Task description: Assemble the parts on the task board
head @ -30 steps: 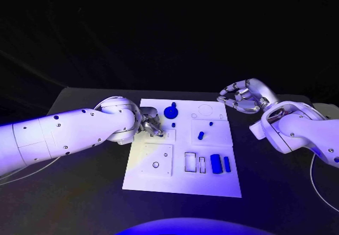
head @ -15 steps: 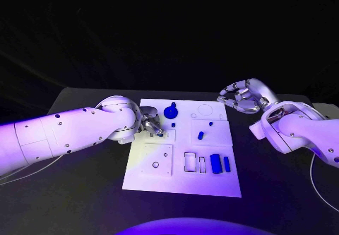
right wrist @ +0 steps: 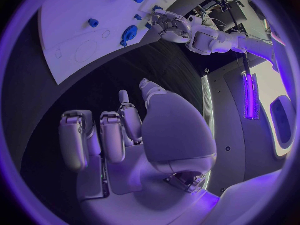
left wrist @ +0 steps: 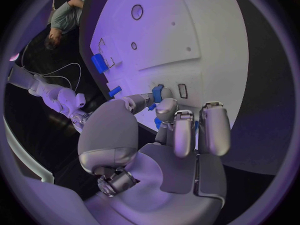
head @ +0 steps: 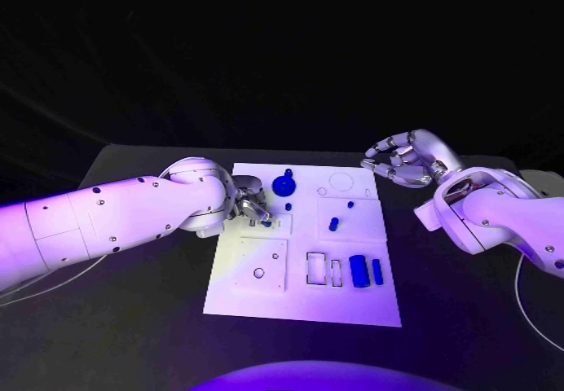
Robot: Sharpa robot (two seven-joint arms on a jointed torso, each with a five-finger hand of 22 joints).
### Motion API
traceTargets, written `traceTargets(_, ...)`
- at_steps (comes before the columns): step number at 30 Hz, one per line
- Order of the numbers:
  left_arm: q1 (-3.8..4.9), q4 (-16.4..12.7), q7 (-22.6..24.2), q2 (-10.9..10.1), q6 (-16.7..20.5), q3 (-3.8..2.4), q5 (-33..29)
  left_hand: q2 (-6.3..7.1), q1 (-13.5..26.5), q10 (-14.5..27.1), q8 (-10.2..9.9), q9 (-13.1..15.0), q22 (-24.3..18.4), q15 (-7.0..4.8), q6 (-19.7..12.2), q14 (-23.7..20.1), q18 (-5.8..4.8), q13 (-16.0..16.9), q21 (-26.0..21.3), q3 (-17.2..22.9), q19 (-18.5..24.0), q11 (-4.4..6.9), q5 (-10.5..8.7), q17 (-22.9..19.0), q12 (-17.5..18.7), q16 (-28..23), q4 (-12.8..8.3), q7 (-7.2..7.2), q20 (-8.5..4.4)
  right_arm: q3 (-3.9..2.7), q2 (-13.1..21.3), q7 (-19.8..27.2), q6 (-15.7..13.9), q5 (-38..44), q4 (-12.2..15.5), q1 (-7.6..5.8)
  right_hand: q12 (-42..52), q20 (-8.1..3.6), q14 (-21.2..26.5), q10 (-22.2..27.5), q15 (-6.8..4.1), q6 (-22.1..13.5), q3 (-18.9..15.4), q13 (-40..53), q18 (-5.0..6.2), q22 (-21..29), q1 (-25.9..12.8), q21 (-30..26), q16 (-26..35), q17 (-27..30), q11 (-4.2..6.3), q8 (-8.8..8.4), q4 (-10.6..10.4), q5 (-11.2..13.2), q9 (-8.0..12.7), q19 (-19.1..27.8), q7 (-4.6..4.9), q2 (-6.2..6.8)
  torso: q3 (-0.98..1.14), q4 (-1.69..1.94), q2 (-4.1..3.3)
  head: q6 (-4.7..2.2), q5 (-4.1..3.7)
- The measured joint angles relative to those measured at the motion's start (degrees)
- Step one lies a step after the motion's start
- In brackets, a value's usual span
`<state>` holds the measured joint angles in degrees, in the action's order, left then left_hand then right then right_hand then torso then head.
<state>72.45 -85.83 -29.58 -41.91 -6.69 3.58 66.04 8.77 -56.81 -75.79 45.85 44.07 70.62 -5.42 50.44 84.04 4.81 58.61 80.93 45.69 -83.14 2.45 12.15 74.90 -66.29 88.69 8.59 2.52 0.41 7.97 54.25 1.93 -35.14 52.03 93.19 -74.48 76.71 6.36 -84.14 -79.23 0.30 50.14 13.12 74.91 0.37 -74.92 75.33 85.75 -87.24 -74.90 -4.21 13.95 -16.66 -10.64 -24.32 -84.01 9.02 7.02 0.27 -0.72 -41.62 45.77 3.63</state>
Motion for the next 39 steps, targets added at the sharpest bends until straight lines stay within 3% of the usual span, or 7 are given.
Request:
traceTargets(9, 0.01, 0.16, 0.02, 0.05, -0.27, -0.01, -0.10, 0.19, 0.71, -0.22, -0.01, 0.00, 0.37, 0.00, 0.19, 0.00, 0.00, 0.34, 0.22, -0.14, 0.00, 0.21, 0.01, 0.00, -0.27, 0.09, -0.16, -0.17, 0.00, 0.00, 0.03, 0.00, 0.00, 0.00, -0.01, 0.06, 0.00, 0.00, 0.22, 0.00, -0.21, 0.00, 0.00, 0.00, 0.00, 0.01, 0.00, 0.00, 0.00, 0.00, 0.00, 0.00, 0.00, -0.34, 0.00, 0.00, 0.00, 0.00, -0.03, 0.01, 0.01, 0.08, -0.04)
traceTargets(11, 0.01, 0.17, 0.02, 0.06, -0.31, -0.01, -0.11, 0.12, 1.33, -0.43, -0.01, -0.03, 0.52, -0.20, 0.20, -0.21, 0.00, 0.60, 0.22, 1.13, 0.00, 0.41, 0.25, 0.00, -0.65, 0.45, -1.43, -0.18, 0.00, 0.00, 0.03, 0.00, 0.00, 0.00, 0.01, 0.06, 0.00, 0.00, 0.21, 0.00, -0.21, 0.00, 0.00, 0.00, 0.00, 0.01, 0.00, 0.00, 0.00, 0.00, 0.00, 0.00, 0.00, -0.34, 0.00, 0.00, 0.00, 0.00, -0.03, 0.01, 0.01, 0.10, -0.04)
traceTargets(14, 0.00, 0.18, 0.01, 0.06, -0.36, 0.00, -0.11, 0.12, 1.33, -0.53, -0.02, -0.03, 0.61, -0.23, 0.21, -0.17, 0.00, 0.87, 0.22, 1.13, 0.00, 0.49, 0.53, 0.00, -0.78, 0.45, -1.44, -0.18, 0.00, 0.00, 0.05, 0.00, 0.00, 0.00, 0.03, 0.08, 0.00, 0.00, 0.22, 0.00, -0.21, 0.00, 0.00, 0.00, 0.00, 0.01, 0.00, 0.00, 0.00, -0.02, 0.00, 0.00, 0.00, -0.35, 0.00, 0.00, 0.00, 0.00, -0.03, 0.01, 0.02, 0.10, -0.04)
traceTargets(24, -0.03, 0.25, -0.15, 0.09, -0.37, 0.03, -0.71, 0.11, 1.32, -0.85, 0.06, 0.43, 0.76, -0.61, 0.29, -0.20, 0.00, 0.94, 0.22, 1.14, -0.40, 0.77, 4.42, 0.00, -0.94, 0.45, -1.45, -0.10, -0.40, 0.00, 0.08, -0.01, 0.00, 0.00, 0.04, 0.09, 0.00, 0.00, 0.22, 0.00, -0.21, 0.00, 0.00, -0.01, 0.00, 0.01, 0.00, 0.00, 0.00, -0.04, 0.00, 0.00, 0.00, -0.34, 0.00, 0.00, 0.00, 0.00, -0.03, 0.05, 0.03, 0.22, -0.02)
traceTargets(26, -0.03, 0.27, -0.20, 0.10, -0.36, 0.04, -0.92, 0.11, 1.32, -0.92, 0.27, 0.48, 0.83, -0.61, 0.29, -0.20, -0.12, 0.93, 0.40, 1.14, -0.40, 0.71, 4.49, 0.00, -0.94, 0.45, -1.45, -0.10, -0.41, 0.00, 0.08, -0.01, 0.00, 0.00, 0.04, 0.09, 0.00, 0.00, 0.22, 0.00, -0.21, 0.00, 0.00, -0.01, 0.00, 0.02, 0.00, 0.00, 0.00, -0.04, 0.00, 0.00, 0.00, -0.34, 0.00, 0.00, 0.00, 0.00, -0.03, 0.06, 0.03, 0.23, -0.01)
traceTargets(27, -0.03, 0.30, -0.24, 0.10, -0.35, 0.05, -1.02, 0.11, 1.32, -0.92, 0.32, 0.48, 0.84, -0.61, 0.29, -0.20, -0.90, 0.93, 0.44, 1.14, -0.40, 0.70, 4.49, 0.00, -0.94, 0.45, -1.45, -0.09, -0.40, 0.00, 0.08, -0.01, 0.00, 0.00, 0.04, 0.09, 0.00, 0.00, 0.22, 0.00, -0.21, 0.00, 0.00, -0.01, 0.00, 0.02, 0.00, 0.00, 0.00, -0.04, 0.00, 0.14, 0.00, -0.34, 0.00, 0.00, 0.00, 0.00, -0.03, 0.06, 0.03, 0.25, -0.01)
traceTargets(39, 0.01, 0.60, -0.55, 0.19, -0.32, 0.00, -2.18, 0.12, 1.31, -0.94, 0.44, 0.55, 0.84, -0.61, 0.39, -0.20, -0.89, 1.08, 0.44, 1.16, -0.40, 0.68, 4.72, 0.00, -0.93, 0.45, -1.48, 0.00, -0.40, 0.00, 0.06, -0.04, 0.00, 0.00, 0.04, 0.09, 0.00, 0.00, 0.21, 0.00, -0.21, 0.00, 0.00, -0.01, 0.00, -0.03, 0.00, 0.00, 0.00, -0.03, 0.00, 0.23, 0.00, -0.34, 0.00, 0.00, 0.00, 0.00, 0.00, 0.01, 0.01, 0.31, 0.04)
